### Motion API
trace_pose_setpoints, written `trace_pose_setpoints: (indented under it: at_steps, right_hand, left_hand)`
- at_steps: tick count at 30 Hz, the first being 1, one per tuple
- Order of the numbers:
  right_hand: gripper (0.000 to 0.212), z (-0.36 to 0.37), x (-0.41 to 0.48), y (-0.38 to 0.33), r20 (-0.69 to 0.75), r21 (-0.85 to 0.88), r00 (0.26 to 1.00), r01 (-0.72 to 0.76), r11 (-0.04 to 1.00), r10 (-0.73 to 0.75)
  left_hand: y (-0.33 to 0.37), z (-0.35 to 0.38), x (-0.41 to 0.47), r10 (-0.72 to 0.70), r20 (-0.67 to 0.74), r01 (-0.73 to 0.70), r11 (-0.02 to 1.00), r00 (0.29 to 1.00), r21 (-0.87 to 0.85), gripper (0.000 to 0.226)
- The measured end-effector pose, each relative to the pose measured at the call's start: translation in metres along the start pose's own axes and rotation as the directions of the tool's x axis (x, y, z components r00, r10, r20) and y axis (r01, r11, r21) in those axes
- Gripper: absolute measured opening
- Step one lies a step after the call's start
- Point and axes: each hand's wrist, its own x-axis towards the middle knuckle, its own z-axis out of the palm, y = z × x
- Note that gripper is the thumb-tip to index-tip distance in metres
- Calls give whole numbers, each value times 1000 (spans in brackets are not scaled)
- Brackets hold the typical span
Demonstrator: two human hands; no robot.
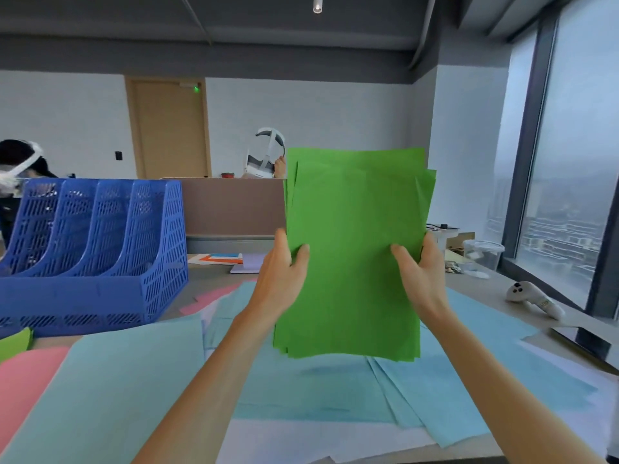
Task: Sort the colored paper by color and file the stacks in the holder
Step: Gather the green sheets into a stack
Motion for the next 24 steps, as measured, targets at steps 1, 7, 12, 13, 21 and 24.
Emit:
trace_pose_setpoints:
  at_steps: [1,7,12,13,21,24]
  right_hand:
    - [27,-1,-2,2,-8,8,1000,-8,1000,8]
    - [26,0,-7,-5,-36,54,999,-28,998,30]
    - [16,2,0,-15,-55,55,998,-15,998,18]
    - [15,1,-2,-10,-55,49,998,-31,998,34]
    - [16,0,-34,46,38,-72,966,-251,965,254]
    - [6,4,-28,35,0,-11,973,-232,973,232]
  left_hand:
    - [-1,0,-1,-9,-8,8,999,1000,-34,48]
    - [0,3,-6,-24,-5,24,994,1000,-108,58]
    - [4,4,-2,32,19,-31,998,999,-49,65]
    - [-1,5,-6,32,15,-31,998,999,-49,63]
    - [-54,22,-48,-157,76,164,982,985,-96,47]
    - [-49,19,-39,-159,15,158,960,987,-230,26]
